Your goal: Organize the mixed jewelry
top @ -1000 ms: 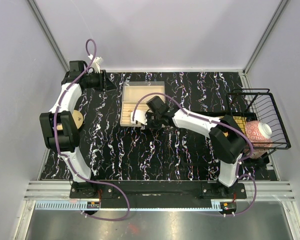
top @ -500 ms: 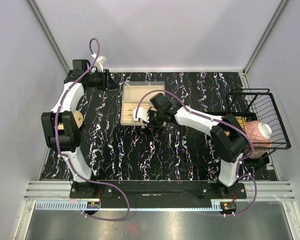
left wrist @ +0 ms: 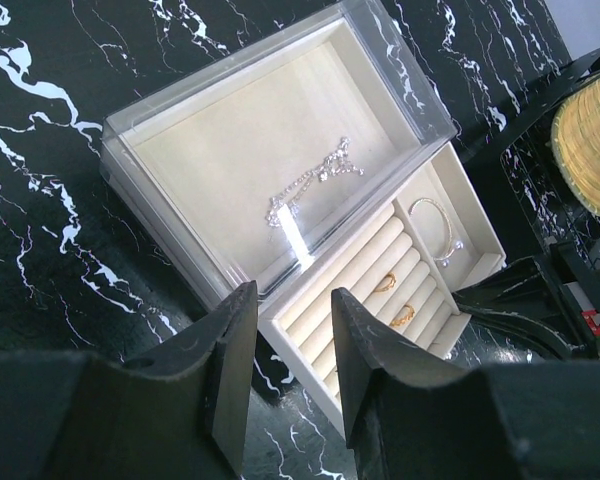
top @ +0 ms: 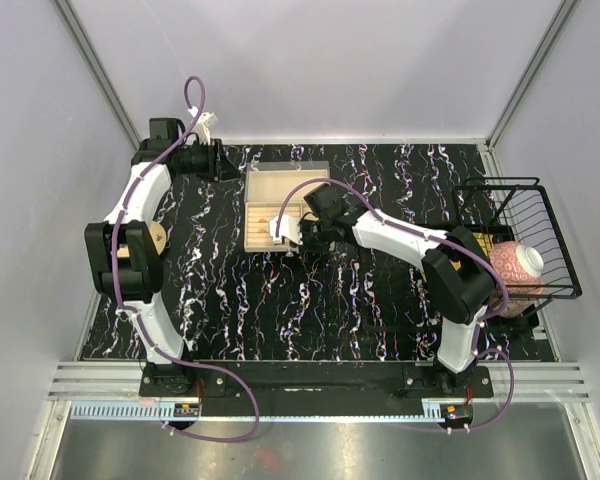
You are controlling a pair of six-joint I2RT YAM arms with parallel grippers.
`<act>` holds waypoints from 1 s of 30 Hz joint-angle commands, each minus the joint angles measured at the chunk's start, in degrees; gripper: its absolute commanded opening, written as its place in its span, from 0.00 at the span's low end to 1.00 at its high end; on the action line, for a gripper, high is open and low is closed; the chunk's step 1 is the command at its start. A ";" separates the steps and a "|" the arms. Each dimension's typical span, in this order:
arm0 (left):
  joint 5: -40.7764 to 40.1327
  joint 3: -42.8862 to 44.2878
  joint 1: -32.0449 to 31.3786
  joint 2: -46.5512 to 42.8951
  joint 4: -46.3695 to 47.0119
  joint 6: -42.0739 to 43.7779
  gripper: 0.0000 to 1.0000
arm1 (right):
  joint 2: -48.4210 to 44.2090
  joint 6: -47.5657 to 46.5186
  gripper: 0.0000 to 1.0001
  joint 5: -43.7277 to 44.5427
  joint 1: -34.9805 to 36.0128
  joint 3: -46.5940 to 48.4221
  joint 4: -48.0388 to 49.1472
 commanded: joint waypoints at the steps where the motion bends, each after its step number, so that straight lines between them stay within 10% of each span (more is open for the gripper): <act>1: -0.52 3.29 -0.55 1.17 0.43 0.51 0.38 | -0.43 -2.50 0.00 -2.53 -0.43 3.36 0.77; 8: 2.99 12.58 -1.87 7.58 0.61 -1.59 0.46 | -0.26 -2.06 0.00 -2.70 -0.43 4.51 -0.90; 21: 3.17 33.25 -5.29 24.36 -0.01 3.23 0.97 | -0.87 -3.11 0.00 -2.44 -0.43 5.56 -5.03; 30: 1.59 40.11 -7.40 32.37 0.17 4.55 0.99 | 0.44 -2.76 0.00 -1.83 -0.43 8.02 -7.14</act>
